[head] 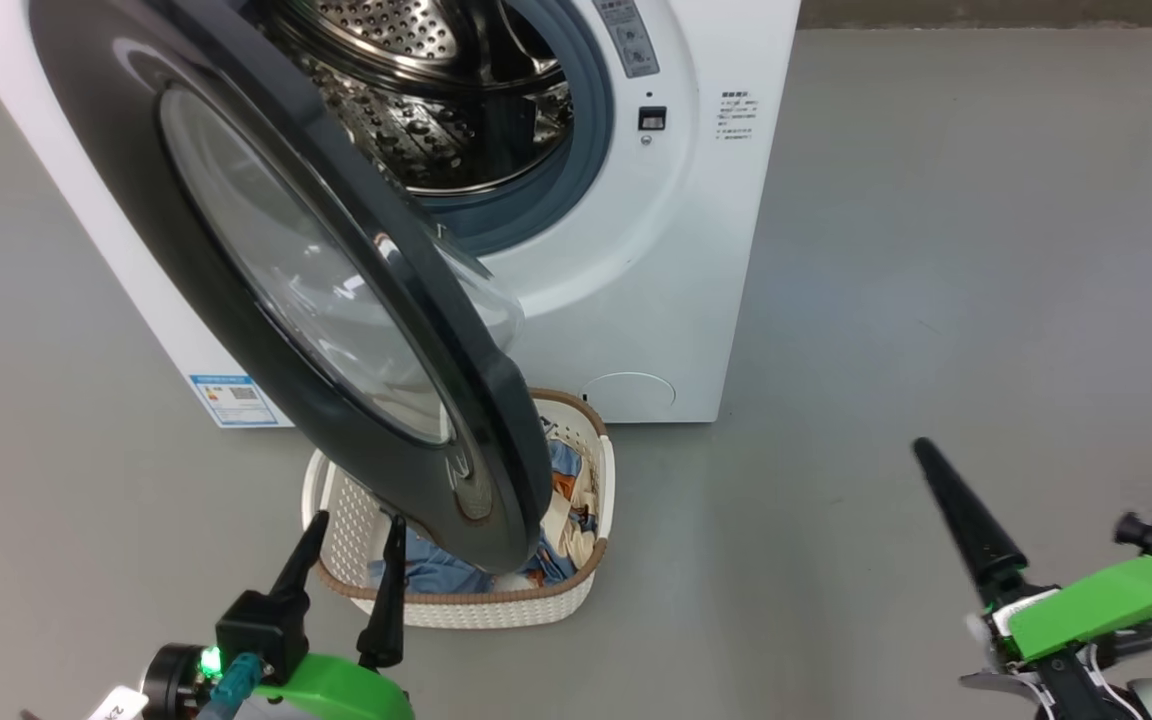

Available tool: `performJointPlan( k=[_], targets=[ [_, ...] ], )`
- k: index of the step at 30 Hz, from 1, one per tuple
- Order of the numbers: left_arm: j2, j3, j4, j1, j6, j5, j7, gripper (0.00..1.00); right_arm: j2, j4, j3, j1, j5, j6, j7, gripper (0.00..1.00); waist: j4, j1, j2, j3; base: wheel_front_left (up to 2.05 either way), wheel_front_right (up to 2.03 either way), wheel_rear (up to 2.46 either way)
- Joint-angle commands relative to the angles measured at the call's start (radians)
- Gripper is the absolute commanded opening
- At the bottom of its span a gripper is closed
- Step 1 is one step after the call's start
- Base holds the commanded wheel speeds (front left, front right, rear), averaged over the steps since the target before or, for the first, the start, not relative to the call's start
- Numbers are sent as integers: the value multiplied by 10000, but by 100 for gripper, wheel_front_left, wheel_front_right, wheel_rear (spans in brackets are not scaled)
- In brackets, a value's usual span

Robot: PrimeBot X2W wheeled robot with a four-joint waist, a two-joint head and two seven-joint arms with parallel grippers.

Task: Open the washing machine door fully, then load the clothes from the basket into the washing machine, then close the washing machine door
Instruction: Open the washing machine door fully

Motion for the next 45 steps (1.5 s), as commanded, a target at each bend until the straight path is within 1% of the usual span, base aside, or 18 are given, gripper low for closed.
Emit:
performJointPlan(
  k=[1,5,6,9,11,14,18,23,26,30,34,39,45],
  targets=[
    [158,339,-195,-152,-42,52,-82,100,-160,-344,106,-61,-225,16,-223,100,-29,-1,0,22,0,0,0],
    [158,325,-206,-170,-34,31,-82,100,-491,-289,-151,65,-1805,16,-1493,100,-78,-1,0,60,0,0,0],
    [158,319,-199,-168,-37,16,-82,100,-590,-234,-357,92,-2479,16,-2068,100,-90,-1,0,50,0,0,0],
    [158,322,-186,-142,-34,0,-82,100,-944,-17,-619,143,-4119,16,-2873,100,-102,-1,0,10,0,0,0],
    [158,326,-175,-113,-28,-8,-82,100,-993,112,-864,160,-5181,16,-3235,100,-111,-1,0,-27,0,0,0],
    [158,325,-165,-53,-20,-26,-82,100,-919,158,-1276,195,-6843,16,-3511,100,-115,-1,0,-97,0,0,0],
    [158,298,-169,-24,-8,-65,-82,100,-650,-18,-1701,322,-9035,16,-3648,100,-96,-1,0,-143,0,0,0],
    [158,263,-158,8,9,-121,-82,100,-186,-115,-1858,612,-11117,16,-3681,100,-71,-1,0,-201,0,0,0],
    [158,248,-141,27,16,-142,-82,100,150,-166,-1798,814,-11936,16,-3690,100,-60,-1,0,-229,0,0,0],
    [158,239,-120,60,27,-148,-82,100,513,-120,-1748,1039,-12539,16,-3715,100,-56,-1,0,-284,0,0,0],
    [158,245,-77,85,27,-157,-82,100,803,-31,-1754,1257,-12840,16,-3763,100,-56,-1,0,-351,0,0,0],
    [158,266,-65,95,42,-158,-82,100,991,-25,-1797,1364,-12988,16,-3808,100,-78,-1,0,-381,0,0,0],
    [158,274,-27,115,63,-179,-82,100,1038,0,-1681,1394,-13038,16,-3841,100,-105,-1,0,-423,0,0,0]
  ],
)
